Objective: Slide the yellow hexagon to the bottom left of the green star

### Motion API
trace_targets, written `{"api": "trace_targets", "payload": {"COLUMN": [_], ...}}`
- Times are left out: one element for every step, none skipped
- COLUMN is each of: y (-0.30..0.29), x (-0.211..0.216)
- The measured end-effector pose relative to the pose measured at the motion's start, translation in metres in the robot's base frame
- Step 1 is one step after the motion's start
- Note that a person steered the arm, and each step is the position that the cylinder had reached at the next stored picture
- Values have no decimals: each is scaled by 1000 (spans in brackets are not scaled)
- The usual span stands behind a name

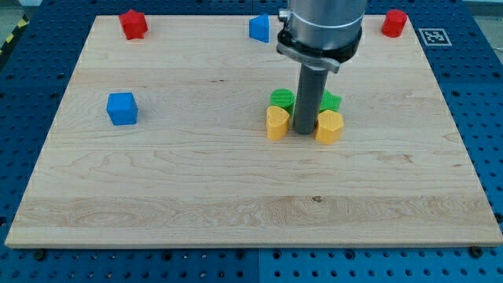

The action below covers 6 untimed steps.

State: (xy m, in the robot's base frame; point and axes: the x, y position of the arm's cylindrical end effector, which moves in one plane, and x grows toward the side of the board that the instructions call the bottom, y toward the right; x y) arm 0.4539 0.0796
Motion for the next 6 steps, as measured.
{"api": "trace_targets", "payload": {"y": [28,18,53,91,88,76], "x": [14,69,92,72,31,-1]}}
